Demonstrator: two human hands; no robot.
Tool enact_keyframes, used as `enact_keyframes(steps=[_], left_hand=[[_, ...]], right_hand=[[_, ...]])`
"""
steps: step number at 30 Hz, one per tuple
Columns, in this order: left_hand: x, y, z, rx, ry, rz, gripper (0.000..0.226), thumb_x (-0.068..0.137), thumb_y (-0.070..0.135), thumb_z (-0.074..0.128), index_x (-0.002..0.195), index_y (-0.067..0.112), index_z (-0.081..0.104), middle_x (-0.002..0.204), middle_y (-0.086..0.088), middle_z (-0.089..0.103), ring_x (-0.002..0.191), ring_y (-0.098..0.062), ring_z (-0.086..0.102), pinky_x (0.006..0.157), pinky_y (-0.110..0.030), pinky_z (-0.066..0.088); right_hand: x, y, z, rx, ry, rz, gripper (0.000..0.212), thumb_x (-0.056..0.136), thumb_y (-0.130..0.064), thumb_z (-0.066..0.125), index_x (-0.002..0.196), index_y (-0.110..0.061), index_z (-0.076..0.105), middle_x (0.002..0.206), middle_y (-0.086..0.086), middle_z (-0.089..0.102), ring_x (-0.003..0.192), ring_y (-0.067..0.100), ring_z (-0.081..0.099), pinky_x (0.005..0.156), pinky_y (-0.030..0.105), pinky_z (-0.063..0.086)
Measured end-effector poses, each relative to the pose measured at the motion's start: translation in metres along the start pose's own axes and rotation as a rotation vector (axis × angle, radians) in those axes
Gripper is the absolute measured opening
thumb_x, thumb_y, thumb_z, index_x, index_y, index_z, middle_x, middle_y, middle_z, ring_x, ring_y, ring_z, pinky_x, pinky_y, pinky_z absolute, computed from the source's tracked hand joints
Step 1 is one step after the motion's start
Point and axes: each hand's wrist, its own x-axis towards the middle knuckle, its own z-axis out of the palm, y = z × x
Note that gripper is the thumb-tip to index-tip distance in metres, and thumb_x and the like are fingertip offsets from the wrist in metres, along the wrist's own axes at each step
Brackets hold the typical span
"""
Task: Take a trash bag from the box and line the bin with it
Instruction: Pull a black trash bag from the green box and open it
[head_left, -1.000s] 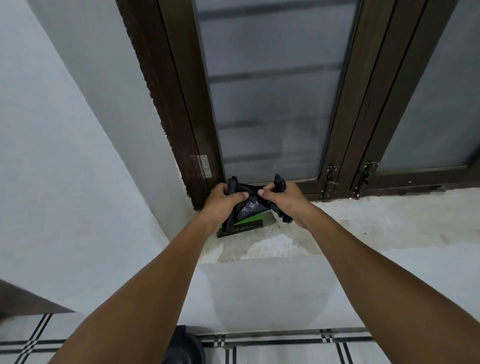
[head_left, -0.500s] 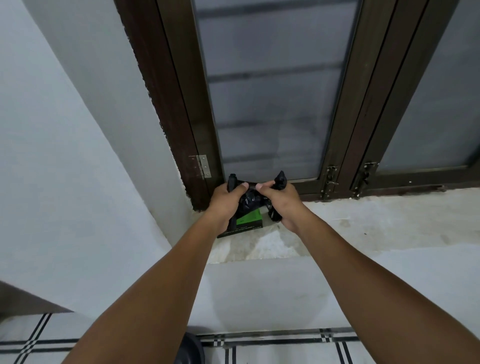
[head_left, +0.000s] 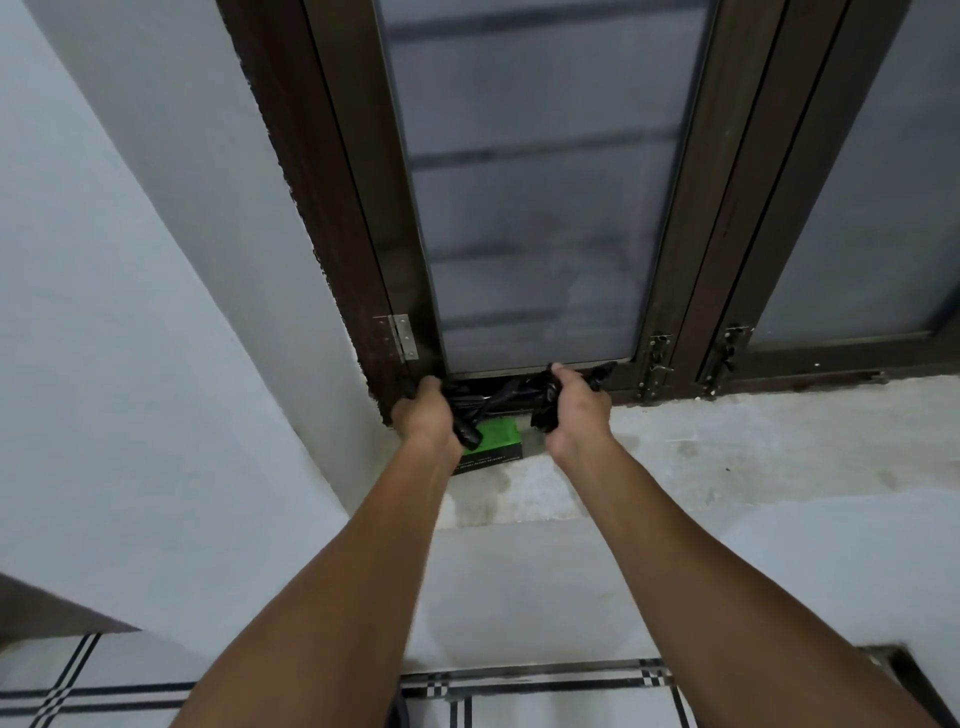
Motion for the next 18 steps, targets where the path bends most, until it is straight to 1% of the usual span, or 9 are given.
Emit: enact_keyframes(steps=[1,3,4,7,9,11,13,16,18], left_hand=[[0.007,0.006,-0.007,0.031,0.044,0.035,0.017,0.095,0.019,0.063,0.108,0.009,0.058,0.102,-0.011,0.068,0.078,-0.025,0.065,0.068,-0.029,0.059],[0.018,0.011,-0.016,0.151,0.021,0.104,0.028,0.096,0.028,0.064,0.115,0.009,0.063,0.11,-0.009,0.069,0.09,-0.026,0.063,0.076,-0.029,0.048],[0.021,0.01,-0.017,0.186,-0.023,0.11,0.027,0.096,0.032,0.065,0.113,0.011,0.064,0.109,-0.007,0.069,0.092,-0.025,0.061,0.081,-0.029,0.044],[0.018,0.011,-0.011,0.315,-0.141,0.124,0.021,0.099,0.041,0.061,0.096,0.02,0.06,0.091,0.004,0.063,0.082,-0.017,0.057,0.083,-0.03,0.04],[0.018,0.012,-0.009,0.404,-0.156,0.192,0.023,0.1,0.042,0.059,0.099,0.019,0.062,0.095,0.001,0.064,0.086,-0.019,0.06,0.083,-0.03,0.042],[0.021,0.014,-0.009,0.422,-0.138,0.218,0.024,0.1,0.04,0.059,0.102,0.017,0.064,0.1,-0.003,0.066,0.093,-0.024,0.062,0.083,-0.031,0.044],[0.023,0.016,-0.009,0.453,-0.121,0.234,0.024,0.1,0.039,0.058,0.102,0.016,0.065,0.101,-0.005,0.067,0.093,-0.026,0.062,0.082,-0.031,0.044],[0.025,0.016,-0.007,0.567,-0.107,0.291,0.029,0.1,0.039,0.058,0.103,0.012,0.066,0.099,-0.008,0.067,0.09,-0.028,0.063,0.077,-0.031,0.044],[0.027,0.013,-0.007,0.629,-0.114,0.319,0.03,0.1,0.04,0.057,0.103,0.011,0.067,0.099,-0.01,0.069,0.09,-0.03,0.065,0.075,-0.032,0.045]], right_hand=[[0.005,-0.005,-0.007,-0.015,0.012,-0.008,0.041,0.09,-0.021,0.076,0.123,-0.012,0.055,0.117,0.011,0.07,0.105,0.03,0.069,0.078,0.043,0.06],[0.014,-0.012,-0.017,-0.103,-0.032,-0.019,0.039,0.09,-0.026,0.077,0.122,-0.013,0.059,0.118,0.01,0.071,0.106,0.028,0.069,0.077,0.04,0.059],[0.016,-0.012,-0.02,-0.168,-0.072,-0.018,0.035,0.09,-0.028,0.077,0.119,-0.013,0.062,0.118,0.01,0.072,0.106,0.027,0.069,0.083,0.041,0.058],[0.016,-0.011,-0.022,-0.416,-0.221,-0.056,0.035,0.085,-0.037,0.081,0.109,-0.014,0.069,0.111,0.008,0.074,0.108,0.027,0.069,0.096,0.044,0.053],[0.011,-0.013,-0.021,-0.603,-0.323,-0.137,0.034,0.08,-0.042,0.085,0.095,-0.015,0.071,0.101,0.005,0.076,0.108,0.027,0.069,0.099,0.044,0.052],[0.007,-0.018,-0.022,-0.807,-0.414,-0.206,0.04,0.077,-0.044,0.086,0.097,-0.013,0.073,0.1,0.004,0.075,0.106,0.024,0.068,0.09,0.036,0.052],[0.0,-0.023,-0.024,-1.012,-0.519,-0.224,0.044,0.077,-0.047,0.085,0.103,-0.013,0.076,0.102,0.003,0.074,0.101,0.019,0.066,0.081,0.03,0.048],[-0.004,-0.027,-0.025,-1.266,-0.615,-0.177,0.048,0.074,-0.058,0.082,0.1,-0.018,0.078,0.104,0.002,0.073,0.099,0.017,0.065,0.086,0.033,0.048],[-0.005,-0.027,-0.025,-1.387,-0.654,-0.148,0.053,0.073,-0.062,0.081,0.098,-0.015,0.079,0.098,0.007,0.074,0.089,0.019,0.066,0.079,0.032,0.05]])
